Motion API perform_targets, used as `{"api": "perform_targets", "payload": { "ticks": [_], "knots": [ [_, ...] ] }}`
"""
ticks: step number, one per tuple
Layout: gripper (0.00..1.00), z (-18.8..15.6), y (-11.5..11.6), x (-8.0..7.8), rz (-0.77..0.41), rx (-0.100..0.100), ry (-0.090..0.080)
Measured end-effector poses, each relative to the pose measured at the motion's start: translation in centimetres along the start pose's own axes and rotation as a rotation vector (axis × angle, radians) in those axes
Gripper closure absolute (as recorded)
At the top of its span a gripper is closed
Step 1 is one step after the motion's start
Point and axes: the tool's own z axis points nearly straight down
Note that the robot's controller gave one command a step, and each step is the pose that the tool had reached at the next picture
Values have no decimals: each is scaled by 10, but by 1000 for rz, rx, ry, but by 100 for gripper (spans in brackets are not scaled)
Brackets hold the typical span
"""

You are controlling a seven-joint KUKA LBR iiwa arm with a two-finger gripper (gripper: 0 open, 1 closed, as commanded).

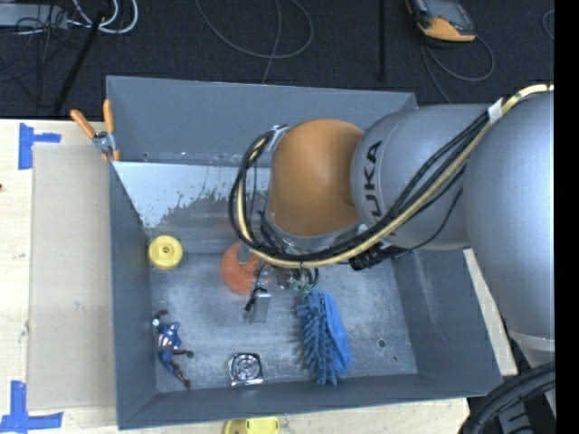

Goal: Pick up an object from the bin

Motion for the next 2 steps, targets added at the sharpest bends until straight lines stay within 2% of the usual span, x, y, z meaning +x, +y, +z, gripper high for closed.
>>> {"api": "perform_targets", "payload": {
  "ticks": [1, 2],
  "knots": [
    [0, 1, -16, 4, -26, 1, -1],
    [0, -29, -2, 36, -82, 6, 6]
  ]
}}
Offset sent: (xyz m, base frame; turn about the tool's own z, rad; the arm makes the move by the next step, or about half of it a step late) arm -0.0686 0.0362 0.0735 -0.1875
